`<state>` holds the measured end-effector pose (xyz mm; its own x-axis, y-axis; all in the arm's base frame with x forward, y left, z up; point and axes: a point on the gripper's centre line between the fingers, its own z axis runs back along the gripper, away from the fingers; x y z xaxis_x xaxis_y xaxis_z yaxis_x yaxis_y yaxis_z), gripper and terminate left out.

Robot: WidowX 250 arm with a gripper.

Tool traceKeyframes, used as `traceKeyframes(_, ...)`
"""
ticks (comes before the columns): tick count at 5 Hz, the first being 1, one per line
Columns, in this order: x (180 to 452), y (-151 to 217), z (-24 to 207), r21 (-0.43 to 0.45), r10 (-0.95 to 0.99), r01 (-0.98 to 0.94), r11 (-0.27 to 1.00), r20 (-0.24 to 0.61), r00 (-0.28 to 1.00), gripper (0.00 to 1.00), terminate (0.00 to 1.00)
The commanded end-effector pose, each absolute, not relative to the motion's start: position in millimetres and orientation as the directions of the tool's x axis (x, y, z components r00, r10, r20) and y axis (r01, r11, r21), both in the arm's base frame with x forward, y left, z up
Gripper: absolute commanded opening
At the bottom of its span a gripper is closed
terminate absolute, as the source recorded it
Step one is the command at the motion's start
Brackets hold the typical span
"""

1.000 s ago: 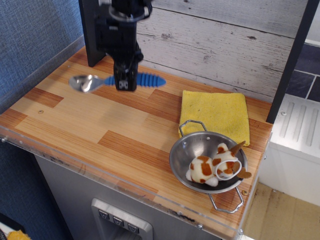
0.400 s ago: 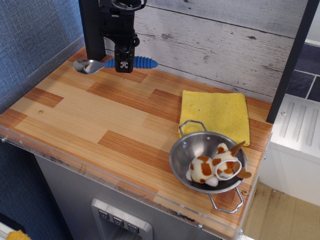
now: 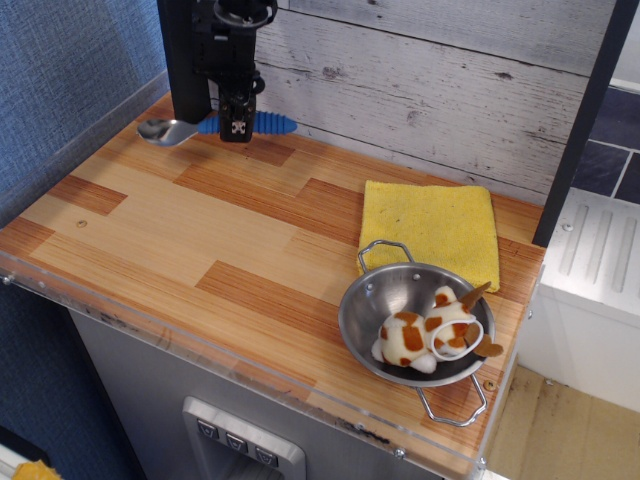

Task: Pick the spoon and keep the corner to the table.

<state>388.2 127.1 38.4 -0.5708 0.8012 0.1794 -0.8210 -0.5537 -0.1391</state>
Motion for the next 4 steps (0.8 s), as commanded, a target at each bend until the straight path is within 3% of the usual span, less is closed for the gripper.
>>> traceKeyframes(1, 388.8, 134.2, 33.0, -0.149, 0.793, -0.82, -0.553, 0.207, -0.573, 0.0, 0.0)
traceKeyframes(3, 386.9, 131.2, 25.9, -0.117, 0.793, -0.82, -0.56, 0.213, -0.571, 0.0, 0.0)
traceKeyframes(4, 387.6, 130.1, 28.9, -0.107, 0.787, -0.816, -0.568, 0.22, -0.577, 1.0, 0.0)
